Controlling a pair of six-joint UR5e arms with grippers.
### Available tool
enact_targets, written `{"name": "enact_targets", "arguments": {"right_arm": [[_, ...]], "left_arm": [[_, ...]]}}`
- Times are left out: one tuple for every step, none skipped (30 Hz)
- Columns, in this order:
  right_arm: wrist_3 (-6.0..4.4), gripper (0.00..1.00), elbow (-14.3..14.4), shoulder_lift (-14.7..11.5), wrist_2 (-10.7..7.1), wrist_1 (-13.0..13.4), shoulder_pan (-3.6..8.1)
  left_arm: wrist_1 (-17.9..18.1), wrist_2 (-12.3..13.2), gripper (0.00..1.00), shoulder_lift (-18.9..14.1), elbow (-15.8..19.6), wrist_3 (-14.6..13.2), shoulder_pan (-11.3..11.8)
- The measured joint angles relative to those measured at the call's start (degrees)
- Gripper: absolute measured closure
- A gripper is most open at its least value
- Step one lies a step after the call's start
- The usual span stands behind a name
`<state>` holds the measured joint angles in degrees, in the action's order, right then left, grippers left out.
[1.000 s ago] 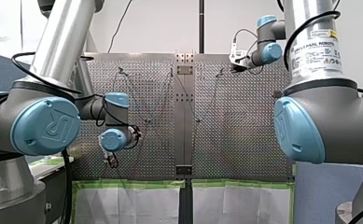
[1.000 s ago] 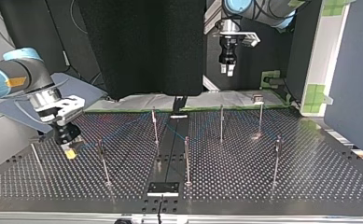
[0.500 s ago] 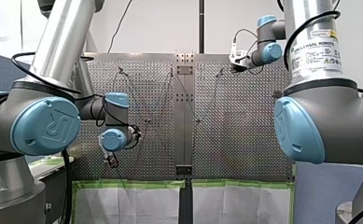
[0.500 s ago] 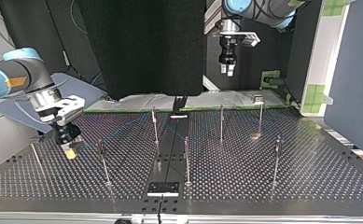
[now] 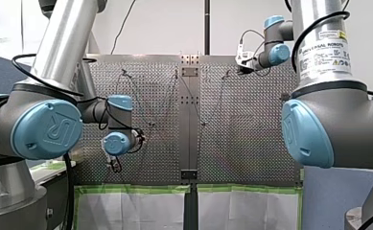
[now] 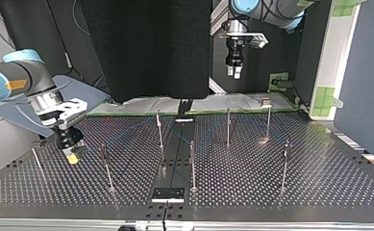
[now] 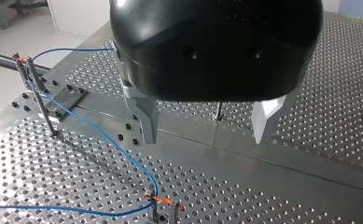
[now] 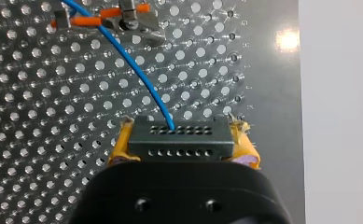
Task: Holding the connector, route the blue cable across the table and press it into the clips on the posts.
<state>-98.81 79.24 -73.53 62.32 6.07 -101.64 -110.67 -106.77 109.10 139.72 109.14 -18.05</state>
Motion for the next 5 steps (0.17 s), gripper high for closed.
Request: {"name": "enact_targets", "arguments": {"right_arm": [[0.00, 1.00, 0.00, 0.00, 0.00, 0.01, 0.00], [0.00, 1.00, 0.00, 0.00, 0.00, 0.00, 0.00], [0.00, 1.00, 0.00, 0.00, 0.00, 0.00, 0.00], [0.00, 1.00, 0.00, 0.00, 0.00, 0.00, 0.00], [0.00, 1.00, 0.00, 0.00, 0.00, 0.00, 0.00]], "left_arm": [[0.00, 0.00, 0.00, 0.00, 0.00, 0.00, 0.00], [0.00, 0.00, 0.00, 0.00, 0.00, 0.00, 0.00], [0.00, 0.00, 0.00, 0.00, 0.00, 0.00, 0.00], [0.00, 0.00, 0.00, 0.00, 0.00, 0.00, 0.00], [0.00, 0.00, 0.00, 0.00, 0.00, 0.00, 0.00]]}}
